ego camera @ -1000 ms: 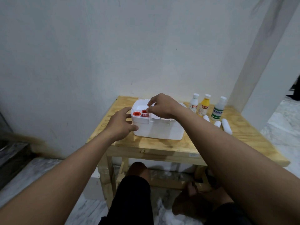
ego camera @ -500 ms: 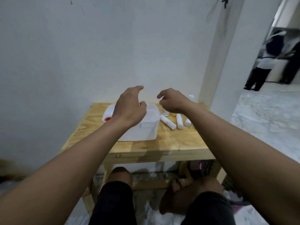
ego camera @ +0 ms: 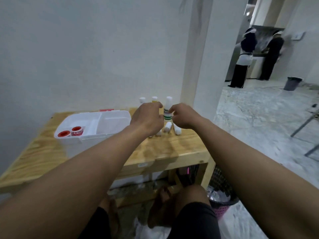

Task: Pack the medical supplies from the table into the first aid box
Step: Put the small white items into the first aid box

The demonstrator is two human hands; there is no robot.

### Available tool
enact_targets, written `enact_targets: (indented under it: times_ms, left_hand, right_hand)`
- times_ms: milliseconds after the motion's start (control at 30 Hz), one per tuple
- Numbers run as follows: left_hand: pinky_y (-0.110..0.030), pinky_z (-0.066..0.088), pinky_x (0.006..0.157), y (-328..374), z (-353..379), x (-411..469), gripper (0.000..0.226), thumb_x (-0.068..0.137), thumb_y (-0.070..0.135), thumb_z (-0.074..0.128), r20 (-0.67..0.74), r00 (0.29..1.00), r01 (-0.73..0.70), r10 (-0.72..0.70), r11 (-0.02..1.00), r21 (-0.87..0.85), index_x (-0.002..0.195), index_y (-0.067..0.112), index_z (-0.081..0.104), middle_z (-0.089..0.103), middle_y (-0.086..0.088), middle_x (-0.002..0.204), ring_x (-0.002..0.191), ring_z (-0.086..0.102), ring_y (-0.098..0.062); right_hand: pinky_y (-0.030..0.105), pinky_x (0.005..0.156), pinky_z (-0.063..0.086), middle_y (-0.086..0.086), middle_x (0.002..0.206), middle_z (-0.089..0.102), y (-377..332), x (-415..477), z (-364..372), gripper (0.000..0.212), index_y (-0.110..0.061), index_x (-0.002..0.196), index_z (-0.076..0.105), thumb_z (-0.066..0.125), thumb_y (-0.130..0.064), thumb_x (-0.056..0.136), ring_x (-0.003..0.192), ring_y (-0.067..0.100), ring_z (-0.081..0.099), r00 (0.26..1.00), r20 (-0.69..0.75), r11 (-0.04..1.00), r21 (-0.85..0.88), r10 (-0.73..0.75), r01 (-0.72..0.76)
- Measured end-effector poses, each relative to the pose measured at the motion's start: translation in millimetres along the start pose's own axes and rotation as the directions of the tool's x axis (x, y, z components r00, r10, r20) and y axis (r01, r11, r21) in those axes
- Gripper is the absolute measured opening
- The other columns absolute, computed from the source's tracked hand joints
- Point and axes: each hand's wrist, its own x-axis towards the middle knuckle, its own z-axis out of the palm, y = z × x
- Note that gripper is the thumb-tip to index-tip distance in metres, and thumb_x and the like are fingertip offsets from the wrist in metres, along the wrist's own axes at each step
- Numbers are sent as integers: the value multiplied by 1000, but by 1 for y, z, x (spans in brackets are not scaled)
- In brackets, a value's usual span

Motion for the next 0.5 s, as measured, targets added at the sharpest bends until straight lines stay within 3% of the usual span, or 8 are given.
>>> enact_targets:
  times_ms: [200,500]
  left_hand:
    - [-42,50,93,-2,31,17,37,95,28,54,92,994,44,-53,994,104,131,26,62,67,-3,124,115,61,-26]
    - [-39,41,88,-10,60,38,32,96,31,56,104,993,28,-51,976,216,127,28,65,68,-1,120,115,58,-28]
  right_hand:
    - [31,92,44,8,140,56,28,8,9,43,-16,134,59,52,-8,93,124,26,56,999,26,1000,-1,28,-28]
    - [32,91,45,10,143,51,47,16,28,44,-17,138,56,54,-10,95,125,26,53,999,22,999,16,42,-43]
